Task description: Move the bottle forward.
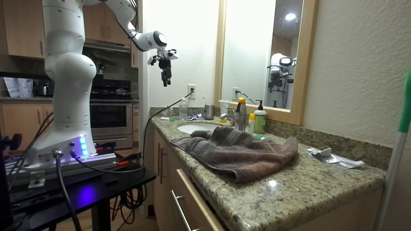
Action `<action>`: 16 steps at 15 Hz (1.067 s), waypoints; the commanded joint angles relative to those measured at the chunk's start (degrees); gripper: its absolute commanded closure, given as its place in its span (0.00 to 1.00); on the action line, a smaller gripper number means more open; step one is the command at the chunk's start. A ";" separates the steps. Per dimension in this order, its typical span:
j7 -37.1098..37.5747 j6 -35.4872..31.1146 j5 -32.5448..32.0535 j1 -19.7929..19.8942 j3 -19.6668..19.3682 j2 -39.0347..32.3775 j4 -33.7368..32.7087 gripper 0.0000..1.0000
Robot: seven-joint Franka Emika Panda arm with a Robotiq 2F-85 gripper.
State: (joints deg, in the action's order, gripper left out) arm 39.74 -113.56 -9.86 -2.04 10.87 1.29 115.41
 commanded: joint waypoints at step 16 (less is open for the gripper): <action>18.86 -8.31 17.83 -4.25 -7.43 -18.41 -12.99 0.00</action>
State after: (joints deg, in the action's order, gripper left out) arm 54.27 -121.20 10.19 -4.60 6.13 -16.04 103.30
